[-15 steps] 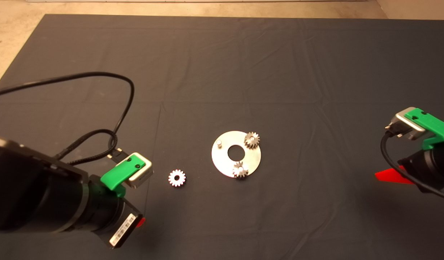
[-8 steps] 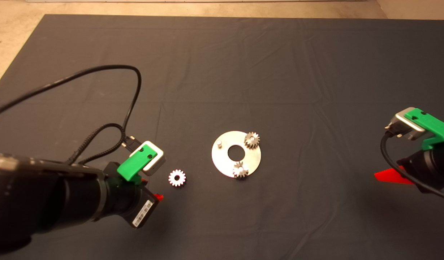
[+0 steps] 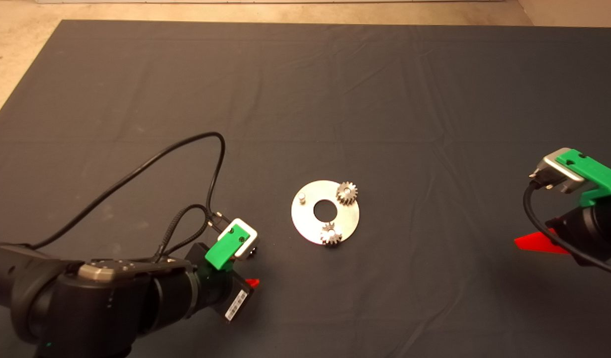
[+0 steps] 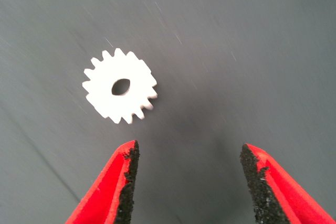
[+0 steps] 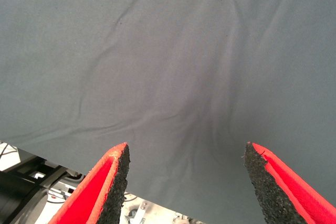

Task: Install three planetary gears onto the carrier pins

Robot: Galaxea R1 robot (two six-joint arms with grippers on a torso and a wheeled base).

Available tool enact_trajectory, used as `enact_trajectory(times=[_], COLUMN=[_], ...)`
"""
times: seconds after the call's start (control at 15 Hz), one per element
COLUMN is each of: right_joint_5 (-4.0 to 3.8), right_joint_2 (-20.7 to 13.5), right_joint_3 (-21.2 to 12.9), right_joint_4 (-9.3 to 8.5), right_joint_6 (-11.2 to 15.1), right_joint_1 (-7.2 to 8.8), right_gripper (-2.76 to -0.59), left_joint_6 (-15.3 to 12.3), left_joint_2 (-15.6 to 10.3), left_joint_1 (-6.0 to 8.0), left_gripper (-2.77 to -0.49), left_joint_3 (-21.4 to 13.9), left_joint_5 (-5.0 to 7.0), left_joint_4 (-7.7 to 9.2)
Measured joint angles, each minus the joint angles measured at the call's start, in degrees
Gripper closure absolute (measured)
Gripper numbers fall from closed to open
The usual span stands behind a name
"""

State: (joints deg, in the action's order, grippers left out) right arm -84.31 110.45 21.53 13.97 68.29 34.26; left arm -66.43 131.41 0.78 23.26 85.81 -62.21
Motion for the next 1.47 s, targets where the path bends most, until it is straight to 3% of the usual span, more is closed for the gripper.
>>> enact_trajectory(times=[0.07, 0.13, 0.33, 0.53, 0.73, 0.8, 0.87, 1.07, 1.33, 1.47], right_joint_5=[0.00, 0.00, 0.00, 0.00, 0.05, 0.05, 0.02, 0.11, 0.52, 0.55], right_joint_2=[0.0, 0.0, -0.1, -0.1, -0.1, -0.1, -0.1, -0.1, -0.1, -0.1], right_joint_3=[0.0, 0.0, 0.0, 0.0, 0.0, 0.0, 0.0, 0.0, 0.0, 0.0], right_joint_4=[0.00, 0.00, 0.00, 0.00, 0.00, 0.01, 0.00, 0.00, 0.00, -0.02], right_joint_6=[0.0, 0.0, 0.0, 0.0, 0.0, 0.0, 0.0, 0.0, 0.0, 0.0], right_joint_1=[-0.13, -0.16, -0.38, -0.44, -2.39, -2.34, -2.34, -2.34, -2.34, -2.34], right_gripper=[-1.61, -1.61, -1.61, -1.60, -1.61, -1.61, -1.61, -1.61, -1.61, -1.61], left_joint_6=[0.3, 0.8, 4.2, 6.0, 8.8, 9.4, 9.8, 10.0, 10.1, 10.1], left_joint_2=[0.0, 0.0, 0.0, 0.0, -0.3, -0.3, -0.3, -0.3, -0.3, -0.2], left_joint_1=[-0.45, -0.88, -1.08, -1.08, -1.08, -1.08, -1.08, -1.08, -1.08, -1.20], left_gripper=[-1.34, -1.44, -1.54, -1.64, -1.64, -1.64, -1.64, -1.64, -1.64, -1.64], left_joint_3=[0.0, 0.0, 0.0, 1.0, 2.6, 4.1, 4.9, 5.6, 6.3, 6.7], left_joint_5=[0.00, 0.00, 0.05, 0.05, -0.09, -0.12, -0.37, -3.43, -3.84, -4.88], left_joint_4=[-1.49, -1.84, -1.95, -2.30, -3.29, -3.68, -3.91, -4.10, -4.48, -4.73])
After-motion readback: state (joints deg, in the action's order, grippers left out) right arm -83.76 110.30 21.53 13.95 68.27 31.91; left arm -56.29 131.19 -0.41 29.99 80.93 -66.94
